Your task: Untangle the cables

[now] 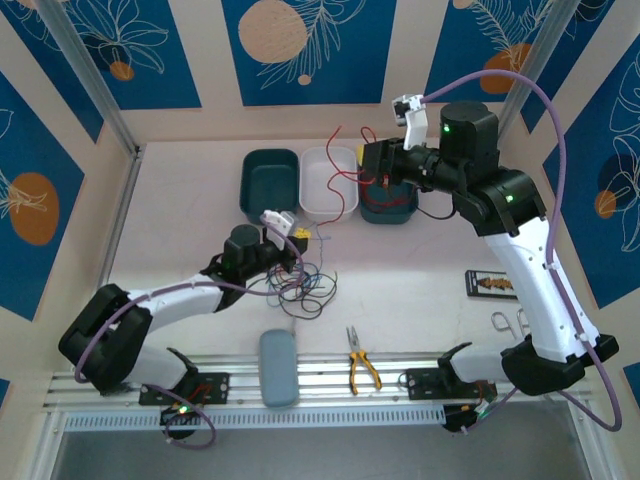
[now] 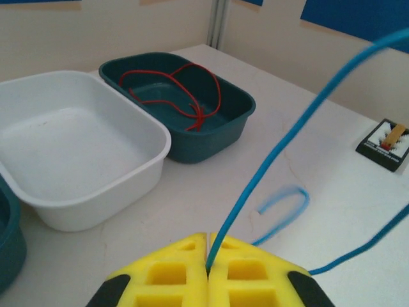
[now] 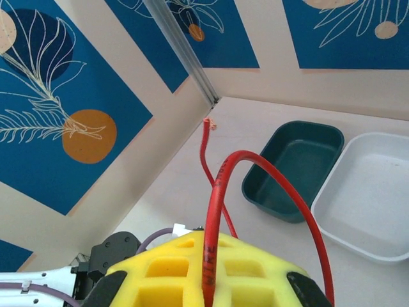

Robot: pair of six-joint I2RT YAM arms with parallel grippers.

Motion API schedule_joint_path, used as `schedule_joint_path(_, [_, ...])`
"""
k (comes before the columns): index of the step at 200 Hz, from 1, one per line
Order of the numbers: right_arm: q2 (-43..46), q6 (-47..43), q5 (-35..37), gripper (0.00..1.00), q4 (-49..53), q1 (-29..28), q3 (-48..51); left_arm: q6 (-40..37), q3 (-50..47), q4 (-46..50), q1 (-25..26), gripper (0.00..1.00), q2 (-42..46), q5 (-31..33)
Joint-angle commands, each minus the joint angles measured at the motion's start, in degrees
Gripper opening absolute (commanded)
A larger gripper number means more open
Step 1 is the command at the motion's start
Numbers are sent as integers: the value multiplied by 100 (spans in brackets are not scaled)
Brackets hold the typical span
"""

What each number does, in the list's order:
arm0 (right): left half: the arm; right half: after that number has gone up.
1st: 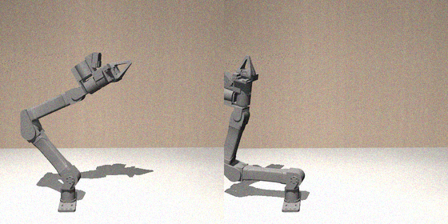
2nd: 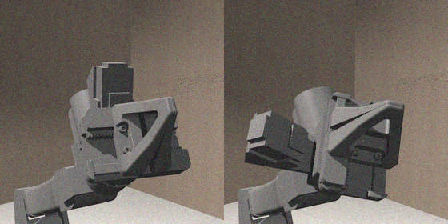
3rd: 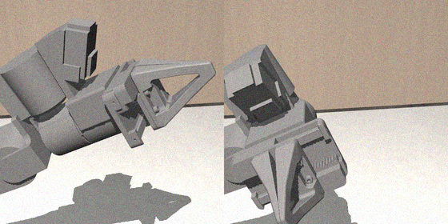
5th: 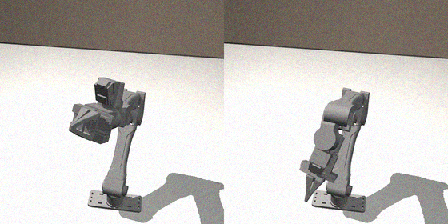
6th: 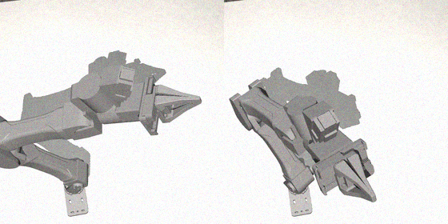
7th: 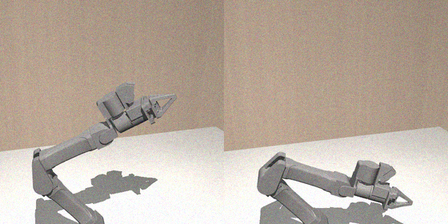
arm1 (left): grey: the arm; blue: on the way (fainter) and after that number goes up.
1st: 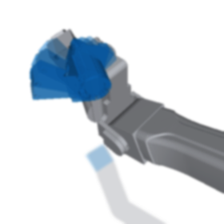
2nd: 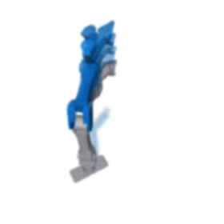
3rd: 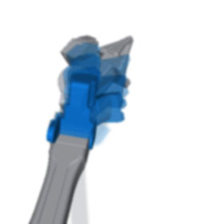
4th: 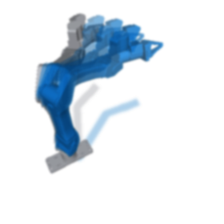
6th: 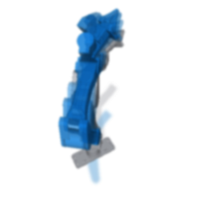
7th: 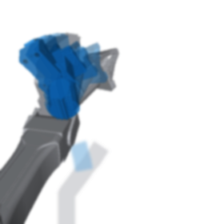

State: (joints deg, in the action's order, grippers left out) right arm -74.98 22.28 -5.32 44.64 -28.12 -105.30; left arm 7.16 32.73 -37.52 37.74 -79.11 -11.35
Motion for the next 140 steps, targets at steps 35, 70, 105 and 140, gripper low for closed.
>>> schedule_joint_path(35, [177, -177, 998, 0, 248, 249, 44, 372, -902, 529, 34, 0, 853, 932])
schedule_joint_path(70, [14, -86, 1350, 0, 407, 701, 27, 481, -1308, 999, 36, 0, 1421, 1266])
schedule_joint_path(105, [-514, -126, 1364, 0, 596, 1140, -209, 523, -1399, 1498, 38, 0, 1712, 1463])
schedule_joint_path(140, [-1122, -196, 1512, 0, 617, 1399, -520, 635, -1504, 1572, 40, 9, 1842, 1540])
